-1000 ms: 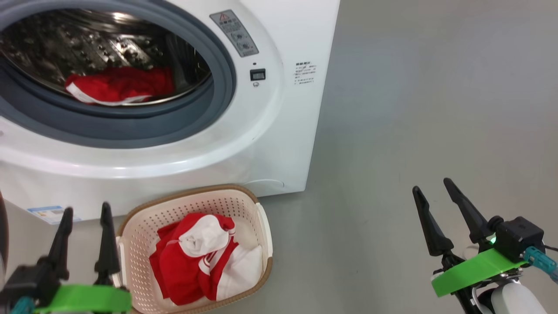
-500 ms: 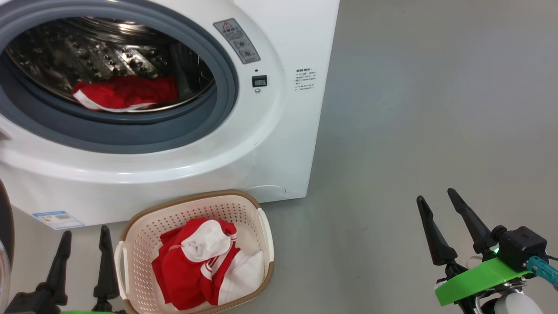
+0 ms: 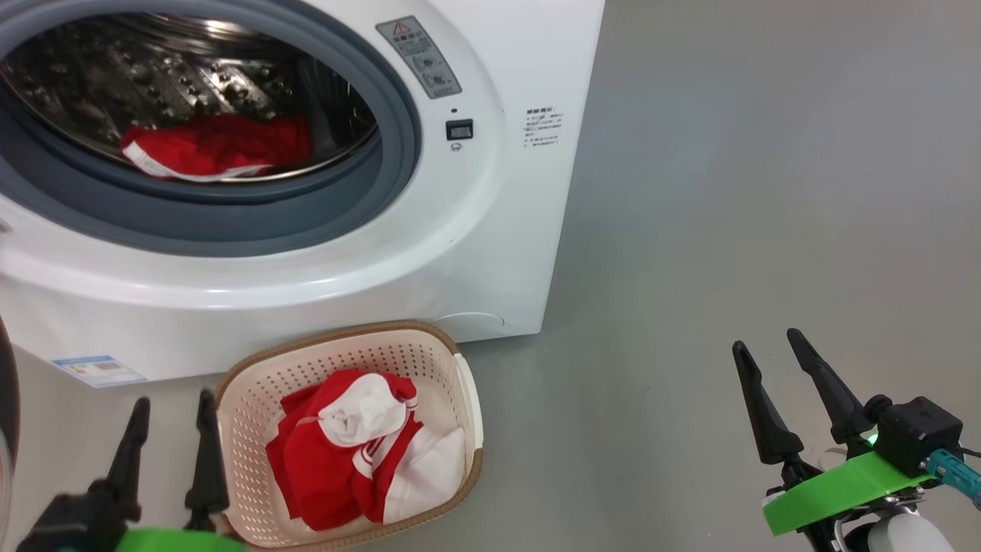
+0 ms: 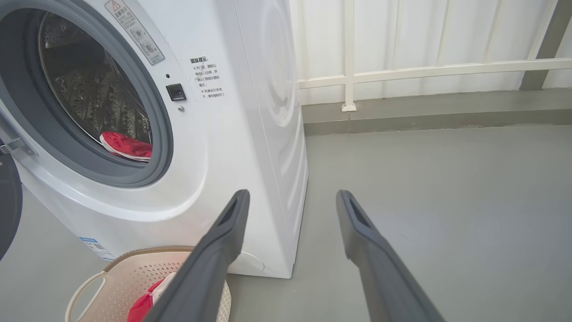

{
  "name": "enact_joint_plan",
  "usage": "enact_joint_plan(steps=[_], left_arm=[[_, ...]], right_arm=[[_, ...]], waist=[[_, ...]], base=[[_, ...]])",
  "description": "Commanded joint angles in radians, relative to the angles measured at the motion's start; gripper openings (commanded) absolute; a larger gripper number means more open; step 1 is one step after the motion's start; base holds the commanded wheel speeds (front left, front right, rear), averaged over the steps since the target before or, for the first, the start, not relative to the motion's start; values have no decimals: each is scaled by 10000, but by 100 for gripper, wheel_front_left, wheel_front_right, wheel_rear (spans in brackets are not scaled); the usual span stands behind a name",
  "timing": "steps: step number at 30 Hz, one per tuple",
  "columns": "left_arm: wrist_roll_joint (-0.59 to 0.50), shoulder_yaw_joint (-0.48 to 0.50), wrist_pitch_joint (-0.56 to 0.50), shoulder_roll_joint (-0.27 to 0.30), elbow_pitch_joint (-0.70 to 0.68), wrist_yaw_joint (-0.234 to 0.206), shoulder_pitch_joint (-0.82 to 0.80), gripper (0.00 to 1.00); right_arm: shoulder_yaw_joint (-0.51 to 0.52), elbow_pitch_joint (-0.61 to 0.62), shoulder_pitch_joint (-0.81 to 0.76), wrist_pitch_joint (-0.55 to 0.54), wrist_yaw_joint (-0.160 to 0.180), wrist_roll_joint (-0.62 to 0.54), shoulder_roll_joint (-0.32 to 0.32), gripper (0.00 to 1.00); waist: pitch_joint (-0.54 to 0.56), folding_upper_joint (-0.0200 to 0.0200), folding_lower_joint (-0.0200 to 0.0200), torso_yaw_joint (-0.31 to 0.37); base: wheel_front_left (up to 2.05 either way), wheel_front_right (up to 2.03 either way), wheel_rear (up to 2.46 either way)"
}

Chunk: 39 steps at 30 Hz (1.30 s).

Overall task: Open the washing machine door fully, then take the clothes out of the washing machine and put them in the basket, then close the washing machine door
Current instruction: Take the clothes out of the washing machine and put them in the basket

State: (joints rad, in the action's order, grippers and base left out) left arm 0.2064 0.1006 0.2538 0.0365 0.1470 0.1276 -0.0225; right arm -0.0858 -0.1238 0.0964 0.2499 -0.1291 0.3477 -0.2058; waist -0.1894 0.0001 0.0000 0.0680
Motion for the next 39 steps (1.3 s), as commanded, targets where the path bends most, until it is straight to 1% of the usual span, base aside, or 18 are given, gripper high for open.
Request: enact_joint_plan(steps=[1,8,12,19,20,24,25,33,37,39], left_arm=[[-83,201,80,196,-71,29,-613,100],[-714,-394,49,699,948,29,-2179,100],[-1164,-746,-217,989,1539,-24,-3363,100],[-1966,-1313,-1063,1506,2556,-148,-5541,100],[-2153,-1419,-1364,1638,2874,-207,-6136,100],[-2673,-1692,-2115,1941,3611,-407,-7231,100],[-2673,-1692,-2115,1941,3611,-407,-7231,100],[-3522,-2162,-3310,2524,5112,-669,-9202,100],[-3919,-2446,-3654,2708,5801,-830,-9983,100],[-4079,-2572,-3780,2842,6243,-839,-10381,100]], right_arm=[[-181,284,71,118,-16,-4,-54,100],[-298,323,390,118,-16,-20,80,100],[-409,326,647,118,-16,-18,173,100],[-526,361,1152,118,-16,6,351,100],[-515,383,1277,118,-16,25,399,100],[-497,408,1439,118,-16,35,491,100],[-497,408,1439,118,-16,35,491,100],[-503,446,1760,118,-16,51,632,100],[-510,454,1850,118,-16,50,703,100],[-532,452,1891,118,-16,54,732,100]], waist=[[-166,-1,0,-62],[-693,-1,0,-56],[-1049,-1,0,13],[-1698,-1,0,216],[-1878,-1,0,276],[-2165,-1,0,375],[-2165,-1,0,375],[-2648,-1,0,590],[-2813,-1,0,663],[-2889,-1,0,707]], base=[[0,0,0],[0,0,0],[0,0,0],[0,0,0],[0,0,0],[0,0,0],[0,0,0],[0,0,0],[0,0,0],[0,0,0]])
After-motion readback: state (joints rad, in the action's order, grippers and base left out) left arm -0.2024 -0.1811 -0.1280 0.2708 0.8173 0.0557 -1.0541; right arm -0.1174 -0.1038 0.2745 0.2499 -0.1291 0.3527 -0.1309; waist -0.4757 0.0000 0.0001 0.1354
